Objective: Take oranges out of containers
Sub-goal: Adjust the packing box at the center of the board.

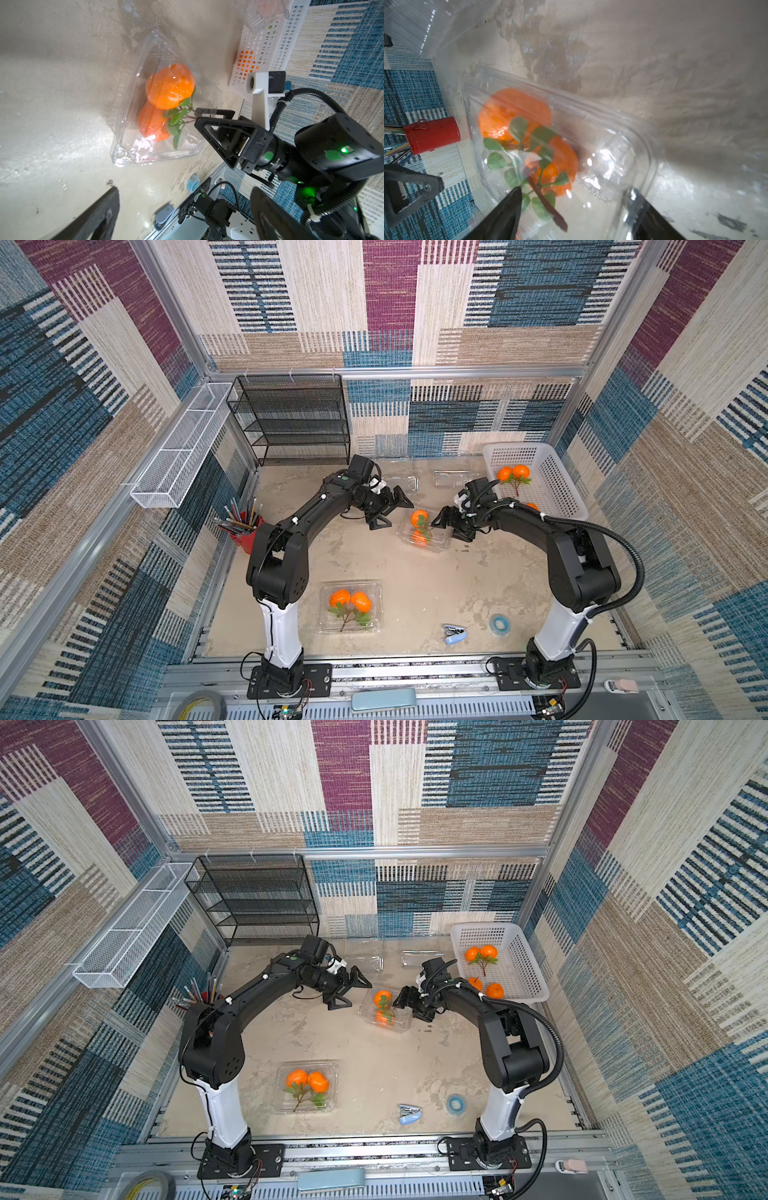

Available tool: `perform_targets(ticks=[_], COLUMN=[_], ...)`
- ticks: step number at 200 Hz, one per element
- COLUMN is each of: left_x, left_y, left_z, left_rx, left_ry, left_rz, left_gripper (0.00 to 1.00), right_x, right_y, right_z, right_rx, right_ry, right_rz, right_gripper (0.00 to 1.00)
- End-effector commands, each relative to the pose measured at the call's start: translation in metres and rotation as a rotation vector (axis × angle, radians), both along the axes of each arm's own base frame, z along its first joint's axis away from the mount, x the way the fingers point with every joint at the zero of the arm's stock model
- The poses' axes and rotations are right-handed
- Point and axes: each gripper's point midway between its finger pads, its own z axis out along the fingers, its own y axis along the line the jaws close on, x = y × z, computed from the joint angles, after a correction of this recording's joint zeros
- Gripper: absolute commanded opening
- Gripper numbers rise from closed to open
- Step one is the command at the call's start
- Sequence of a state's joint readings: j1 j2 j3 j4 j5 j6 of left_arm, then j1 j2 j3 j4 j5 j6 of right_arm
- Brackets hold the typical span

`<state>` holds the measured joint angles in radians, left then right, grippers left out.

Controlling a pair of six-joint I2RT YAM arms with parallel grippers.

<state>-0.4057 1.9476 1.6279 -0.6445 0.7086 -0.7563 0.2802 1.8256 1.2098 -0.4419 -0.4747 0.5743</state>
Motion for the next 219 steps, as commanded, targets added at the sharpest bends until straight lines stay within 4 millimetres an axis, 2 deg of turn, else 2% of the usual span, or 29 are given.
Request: perform_targets(ticks=[1,52,84,111,140,152,174,184,202,219], left_x=[-0.001,-0.003,0.002,0.007,0.01,0.011,0.01,0.01,0.011,0.012], left_y=[0.006,0.018,0.032,0.051,0.077,0.086,0.108,0.108,0.107,0.105], left_z=[0.002,0.012,0.025,0.042,0.058,0.058,0.044,0.035,0.021,0.011], left_rx=[0.023,0.061,0.138,0.221,0.313,0.336,0.382,0.331,0.222,0.205], left_ry=[-0.042,-0.121,-0.258,-0.427,-0.564,-0.57,-0.468,-0.404,-0.297,-0.267], left_rz=[-0.014,-0.033,-0.037,-0.002,0.088,0.126,0.184,0.177,0.17,0.164], left_gripper=[0.99,0.99,0.99,0.99,0.99,0.99,0.99,0.99,0.99,0.99], right_x=[0.019,0.059,0.067,0.062,0.055,0.051,0.04,0.034,0.02,0.001], right_y=[0.009,0.023,0.028,0.026,0.022,0.021,0.019,0.019,0.021,0.026], right_z=[0.005,0.013,0.026,0.038,0.062,0.074,0.087,0.089,0.084,0.067], right_rx=[0.008,0.033,0.051,0.058,0.073,0.076,0.052,0.043,0.031,0.018], right_ry=[-0.06,-0.098,-0.118,-0.144,-0.218,-0.264,-0.335,-0.351,-0.356,-0.326], right_rz=[0.026,0.028,0.028,0.016,-0.002,-0.004,-0.014,-0.021,-0.031,-0.029], right_gripper=[0.73,0.69,0.73,0.85,1.0,0.98,0.98,0.98,0.98,0.98])
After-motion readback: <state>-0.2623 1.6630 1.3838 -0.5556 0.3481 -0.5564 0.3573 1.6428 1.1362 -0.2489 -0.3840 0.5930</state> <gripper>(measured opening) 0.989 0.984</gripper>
